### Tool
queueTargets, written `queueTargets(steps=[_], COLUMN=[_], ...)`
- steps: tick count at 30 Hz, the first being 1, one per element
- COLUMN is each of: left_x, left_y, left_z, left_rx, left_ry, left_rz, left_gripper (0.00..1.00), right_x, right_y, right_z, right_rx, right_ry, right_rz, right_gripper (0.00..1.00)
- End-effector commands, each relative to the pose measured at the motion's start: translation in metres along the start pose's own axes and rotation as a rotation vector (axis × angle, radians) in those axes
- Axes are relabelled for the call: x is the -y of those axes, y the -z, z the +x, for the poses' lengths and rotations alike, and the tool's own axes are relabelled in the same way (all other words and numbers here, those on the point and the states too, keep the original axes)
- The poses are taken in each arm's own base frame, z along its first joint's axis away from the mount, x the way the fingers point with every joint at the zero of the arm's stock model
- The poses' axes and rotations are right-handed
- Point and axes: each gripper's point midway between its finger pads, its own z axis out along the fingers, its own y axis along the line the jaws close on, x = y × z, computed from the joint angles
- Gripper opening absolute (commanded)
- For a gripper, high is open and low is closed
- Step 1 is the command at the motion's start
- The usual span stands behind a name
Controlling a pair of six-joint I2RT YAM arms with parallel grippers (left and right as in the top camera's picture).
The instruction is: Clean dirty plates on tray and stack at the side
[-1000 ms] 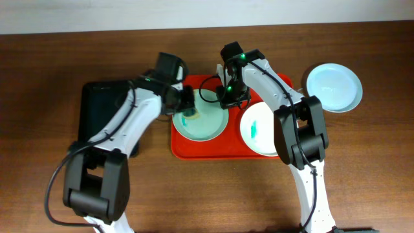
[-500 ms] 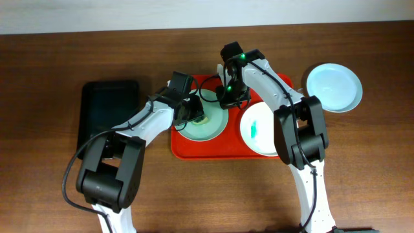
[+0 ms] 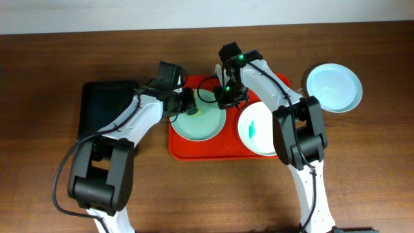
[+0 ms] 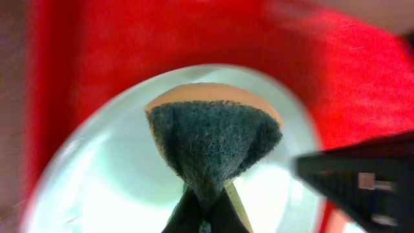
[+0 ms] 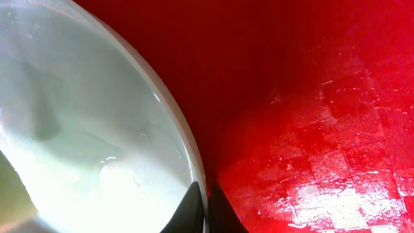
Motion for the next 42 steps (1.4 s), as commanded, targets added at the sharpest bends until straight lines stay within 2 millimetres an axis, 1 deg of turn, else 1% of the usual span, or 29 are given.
queueTargets(steps=[1,3,4,5,8,10,11,13,14,16,18,19,20,21,22,24,26,28,30,31,32,34,35,36,37,39,40,41,42], left_x=[0.018,-0.009,-0.029,-0.044,-0.082,-0.099,-0.099,-0.089,-0.078,-0.065,-0.057,-0.062,-0.072,-0.082,-0.099,-0.128,-0.145,-0.159,-0.165,-0.167,-0.168,-0.167,-0.167,-0.167,-0.167,-0.167,-0.167,-0.167,-0.167], left_y=[-0.009,-0.025,-0.030,-0.030,-0.011,0.020,0.035,0.061,0.082,0.110,0.150,0.171,0.187,0.194,0.200,0.206,0.213,0.218,0.221,0.222,0.222,0.221,0.221,0.221,0.221,0.221,0.221,0.221,0.221], left_z=[0.006,0.009,0.011,0.010,0.001,-0.009,-0.015,-0.025,-0.032,-0.041,-0.045,-0.044,-0.043,-0.043,-0.039,-0.029,-0.024,-0.021,-0.019,-0.019,-0.019,-0.020,-0.019,-0.019,-0.019,-0.019,-0.019,-0.019,-0.019], left_rx=[-0.027,-0.031,-0.026,-0.016,0.016,0.054,0.080,0.129,0.177,0.239,0.302,0.322,0.331,0.331,0.310,0.261,0.241,0.229,0.225,0.225,0.226,0.225,0.224,0.223,0.223,0.223,0.223,0.223,0.223], left_ry=[-0.034,-0.019,-0.010,-0.004,0.010,0.020,0.023,0.025,0.024,0.023,0.032,0.051,0.079,0.101,0.139,0.199,0.242,0.280,0.298,0.304,0.306,0.305,0.305,0.305,0.305,0.305,0.305,0.305,0.305], left_rz=[0.062,-0.049,-0.135,-0.205,-0.375,-0.482,-0.498,-0.476,-0.450,-0.415,-0.389,-0.390,-0.405,-0.419,-0.453,-0.509,-0.539,-0.562,-0.571,-0.570,-0.571,-0.568,-0.563,-0.564,-0.564,-0.564,-0.564,-0.564,-0.564], left_gripper=[0.00,0.00,0.00,0.00,0.00,0.00,0.00,0.00,0.00,0.00,0.00,0.00,0.00,0.00,0.00,0.00,0.00,0.00,0.00,0.00,0.00,0.00,0.00,0.00,0.00,0.00,0.00,0.00,0.00], right_x=[0.008,0.008,0.008,0.008,0.013,0.025,0.029,0.029,0.026,0.021,0.026,0.031,0.036,0.038,0.039,0.034,0.017,-0.006,-0.034,-0.054,-0.071,-0.094,-0.099,-0.095,-0.084,-0.039,-0.027,-0.012,0.003], right_y=[-0.017,-0.017,-0.017,-0.017,-0.017,-0.015,-0.014,-0.009,-0.002,0.018,0.060,0.083,0.113,0.134,0.168,0.224,0.251,0.267,0.290,0.304,0.311,0.312,0.304,0.289,0.271,0.203,0.182,0.170,0.167], right_z=[0.004,0.005,0.005,0.005,0.005,0.005,0.005,0.001,-0.003,-0.013,-0.023,-0.026,-0.028,-0.028,-0.025,-0.019,-0.018,-0.019,-0.018,-0.016,-0.013,-0.009,-0.011,-0.016,-0.022,-0.038,-0.040,-0.041,-0.041], right_rx=[-0.030,-0.030,-0.031,-0.032,-0.032,-0.031,-0.028,-0.014,0.004,0.042,0.101,0.126,0.155,0.174,0.196,0.240,0.282,0.337,0.413,0.469,0.508,0.552,0.581,0.576,0.545,0.393,0.336,0.291,0.271], right_ry=[-0.015,-0.015,-0.015,-0.016,-0.015,-0.009,-0.006,-0.003,0.000,0.008,0.018,0.028,0.039,0.049,0.073,0.134,0.194,0.244,0.286,0.312,0.334,0.368,0.356,0.340,0.320,0.226,0.183,0.116,0.051], right_rz=[0.033,0.033,0.033,0.034,0.063,0.133,0.155,0.163,0.162,0.167,0.278,0.363,0.488,0.573,0.737,1.068,1.272,1.402,1.564,1.664,1.715,1.738,1.692,1.595,1.474,0.970,0.756,0.540,0.375], right_gripper=[0.04,0.04,0.04,0.04,0.04,0.04,0.04,0.04,0.04,0.04,0.04,0.04,0.04,0.04,0.04,0.04,0.04,0.04,0.04,0.04,0.04,0.04,0.04,0.04,0.04,0.04,0.04,0.04,0.04])
